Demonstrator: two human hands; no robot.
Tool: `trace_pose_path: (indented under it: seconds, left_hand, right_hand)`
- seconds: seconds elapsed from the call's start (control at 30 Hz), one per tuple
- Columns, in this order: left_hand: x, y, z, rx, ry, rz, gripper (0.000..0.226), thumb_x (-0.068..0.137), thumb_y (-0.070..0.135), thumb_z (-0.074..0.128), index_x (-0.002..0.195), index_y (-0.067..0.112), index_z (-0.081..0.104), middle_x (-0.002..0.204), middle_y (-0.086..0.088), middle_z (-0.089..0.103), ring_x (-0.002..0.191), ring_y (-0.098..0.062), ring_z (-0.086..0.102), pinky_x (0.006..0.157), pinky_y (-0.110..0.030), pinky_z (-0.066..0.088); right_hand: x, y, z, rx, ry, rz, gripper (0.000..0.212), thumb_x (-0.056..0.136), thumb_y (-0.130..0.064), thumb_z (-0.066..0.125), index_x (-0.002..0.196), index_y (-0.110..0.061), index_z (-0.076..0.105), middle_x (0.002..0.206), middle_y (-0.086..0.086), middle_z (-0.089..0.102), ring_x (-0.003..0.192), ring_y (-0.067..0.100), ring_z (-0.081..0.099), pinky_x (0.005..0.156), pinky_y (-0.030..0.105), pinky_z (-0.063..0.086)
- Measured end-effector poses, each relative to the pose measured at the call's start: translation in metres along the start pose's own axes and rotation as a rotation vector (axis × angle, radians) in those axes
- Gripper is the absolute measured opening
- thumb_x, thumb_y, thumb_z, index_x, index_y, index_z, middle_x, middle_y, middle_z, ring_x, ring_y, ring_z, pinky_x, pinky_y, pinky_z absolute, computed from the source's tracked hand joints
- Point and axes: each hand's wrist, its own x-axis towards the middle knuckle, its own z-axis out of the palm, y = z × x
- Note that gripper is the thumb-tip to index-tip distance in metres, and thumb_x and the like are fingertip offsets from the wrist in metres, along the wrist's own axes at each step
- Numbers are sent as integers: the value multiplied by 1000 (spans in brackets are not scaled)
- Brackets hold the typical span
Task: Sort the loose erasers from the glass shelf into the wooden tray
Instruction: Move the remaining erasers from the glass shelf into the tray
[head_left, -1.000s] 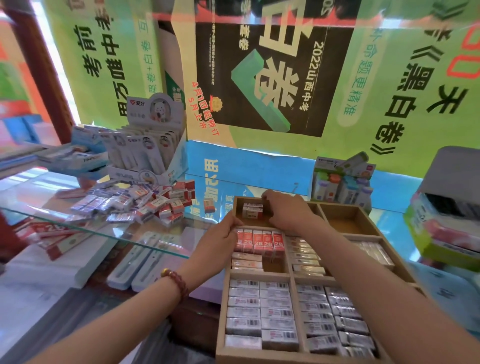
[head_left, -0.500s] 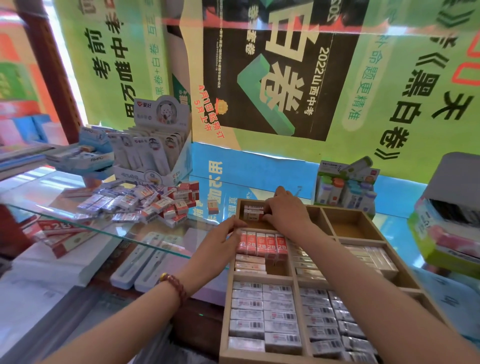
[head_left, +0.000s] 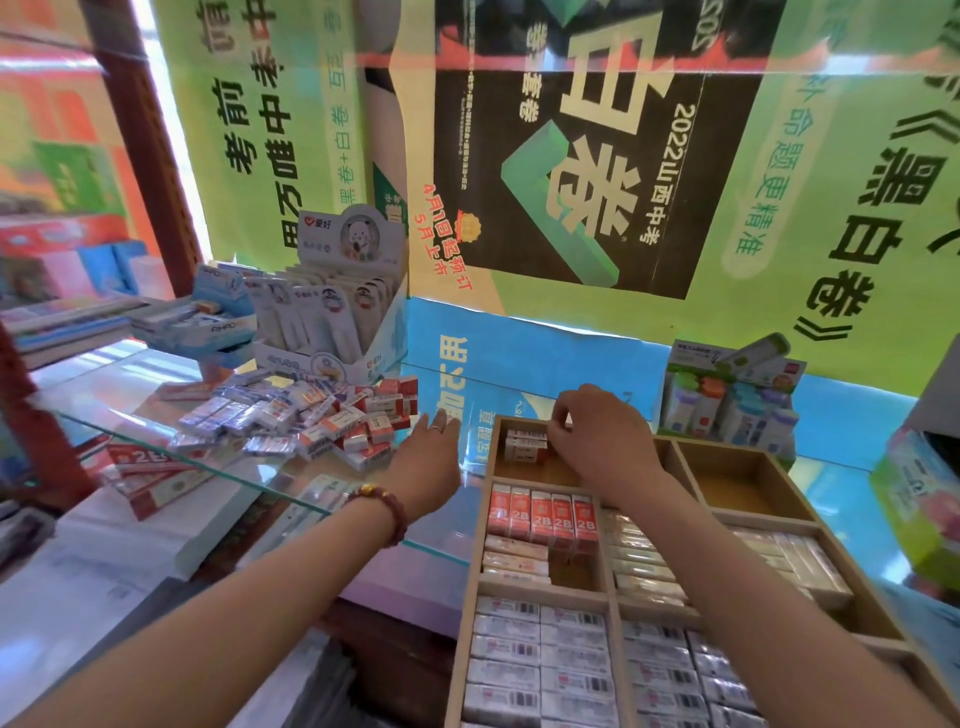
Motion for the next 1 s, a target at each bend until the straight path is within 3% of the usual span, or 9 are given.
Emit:
trace_pose_path:
  seconds: [0.1,0.17,0.3,0.43,0.53,0.63,0.77,0.87,1.0]
  left_hand:
    - [2,-4,0,-15,108,60,43,86,-9,44,126,4,46,132,-14,47,117,-25,51,97,-31,44]
    - [3,-7,-7,-6,100,71,32,87,-6,46,115,6,50,116,-12,56,104,-24,54,85,-28,44]
    - [-1,-13,-20,-211,21,0,24,89,11,59,112,11,51,108,-8,62,91,-20,57,75,-26,44]
    - [-17,5,-27,-595,272,-14,47,77,19,74,114,18,45,104,5,52,74,-9,56,66,-24,46]
    - [-28,30,-30,-796,394,93,48,75,16,76,112,23,46,100,8,49,73,-5,56,62,-16,47]
    - [-37,43,-26,-799,476,171,41,77,9,71,108,24,49,106,6,51,74,0,55,64,-14,46]
    - [-45,44,-18,-797,336,75,53,75,10,73,119,22,45,114,5,45,87,-6,53,76,-25,49]
    - [-49,41,-12,-621,208,54,34,82,17,67,112,20,53,116,3,47,103,-7,46,85,-20,39]
    - [-52,39,-11,-621,208,85,19,84,21,66,100,22,57,112,6,50,101,-4,49,80,-16,38]
  right_hand:
    - [1,0,0,47,11,-4,21,95,-29,47,99,-16,63,95,0,56,84,17,55,67,27,36]
    - [1,-1,0,53,-8,-17,21,95,-29,47,99,-16,63,95,0,56,83,17,54,66,27,36]
    - [-1,-5,0,105,-92,-41,24,94,-30,48,101,-15,65,101,2,58,92,20,57,69,28,39]
    - [-1,-11,0,418,-170,7,28,91,-40,56,98,-15,67,89,-4,60,84,13,55,65,24,39]
    - [0,-19,0,631,-249,2,25,88,-35,63,98,-14,70,87,-5,63,84,10,58,69,22,42]
    - [-1,-22,-4,728,-224,-38,19,86,-28,67,93,-11,72,85,-3,65,81,9,59,74,26,43]
    - [-6,-8,-4,464,-118,-49,21,87,-36,65,92,-16,69,90,-5,64,86,11,58,75,28,46]
    - [-11,4,1,304,-157,-30,20,86,-35,65,98,-20,69,101,-4,62,96,14,58,82,32,49]
    - [-14,5,8,185,-173,-84,17,86,-34,64,100,-24,64,105,-4,61,97,15,58,79,30,47]
